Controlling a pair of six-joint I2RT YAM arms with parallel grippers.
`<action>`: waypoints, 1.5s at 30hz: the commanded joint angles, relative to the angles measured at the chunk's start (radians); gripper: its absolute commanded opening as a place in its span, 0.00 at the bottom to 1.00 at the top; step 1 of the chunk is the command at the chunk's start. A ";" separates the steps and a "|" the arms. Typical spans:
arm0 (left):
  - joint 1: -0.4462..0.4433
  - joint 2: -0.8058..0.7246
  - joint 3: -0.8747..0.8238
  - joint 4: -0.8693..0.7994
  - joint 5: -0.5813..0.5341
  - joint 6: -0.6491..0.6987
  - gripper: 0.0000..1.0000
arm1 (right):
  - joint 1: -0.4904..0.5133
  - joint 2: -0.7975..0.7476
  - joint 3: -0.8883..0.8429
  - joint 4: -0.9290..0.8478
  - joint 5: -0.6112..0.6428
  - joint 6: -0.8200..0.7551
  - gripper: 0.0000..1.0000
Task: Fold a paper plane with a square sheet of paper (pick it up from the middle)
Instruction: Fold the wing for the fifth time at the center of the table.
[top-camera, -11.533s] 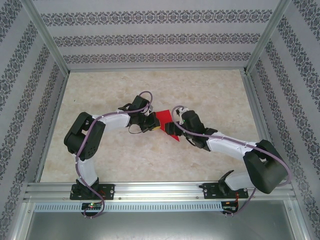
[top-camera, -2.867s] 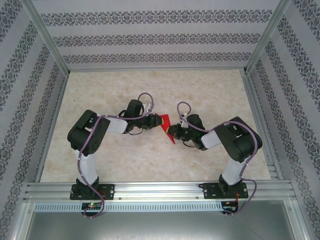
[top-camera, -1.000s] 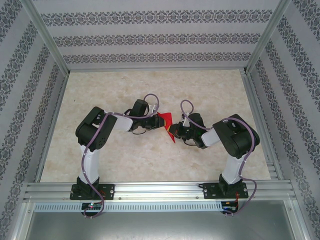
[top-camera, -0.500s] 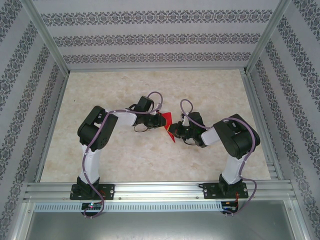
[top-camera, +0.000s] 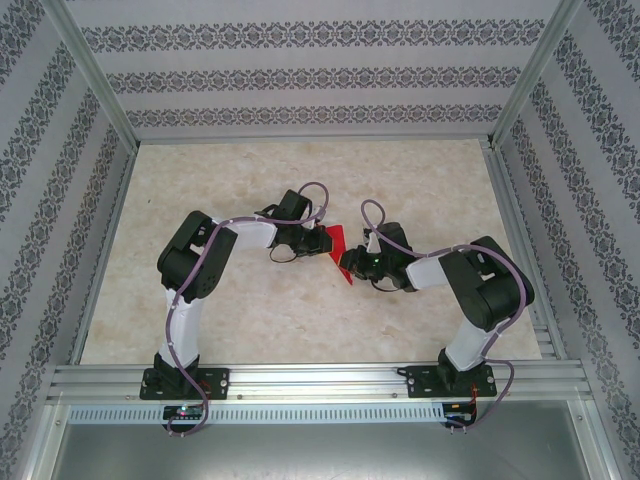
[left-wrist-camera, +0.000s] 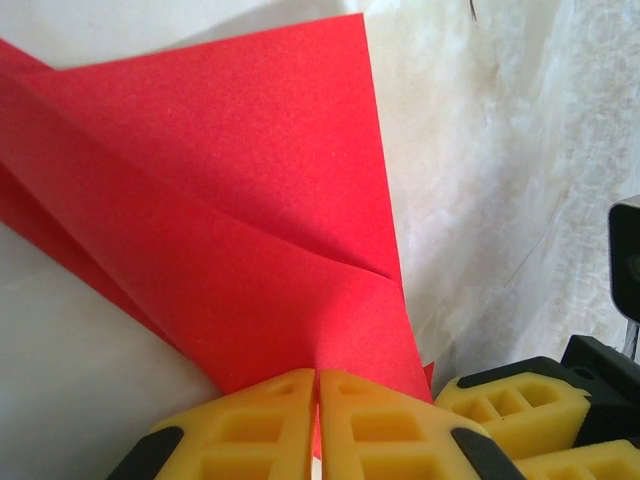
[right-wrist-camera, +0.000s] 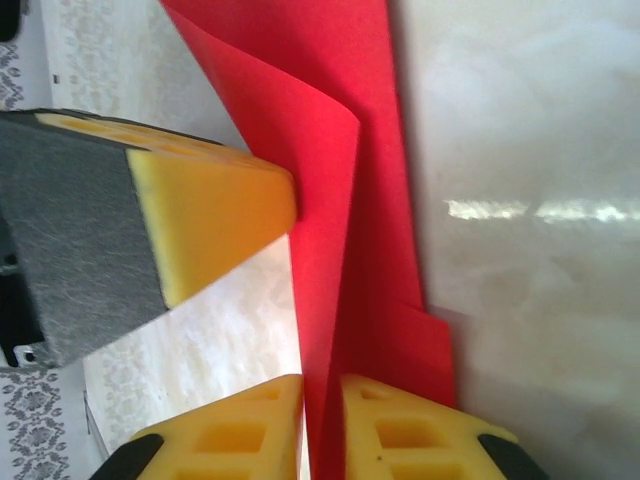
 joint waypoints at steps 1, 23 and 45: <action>-0.005 0.063 -0.008 -0.100 -0.075 0.029 0.11 | -0.002 -0.005 -0.018 -0.114 0.031 -0.051 0.12; -0.006 -0.130 -0.152 0.267 0.092 -0.035 0.31 | -0.043 0.034 -0.105 0.210 -0.021 0.133 0.00; -0.060 -0.018 -0.085 0.181 0.060 -0.003 0.17 | -0.063 0.063 -0.144 0.204 0.036 0.206 0.00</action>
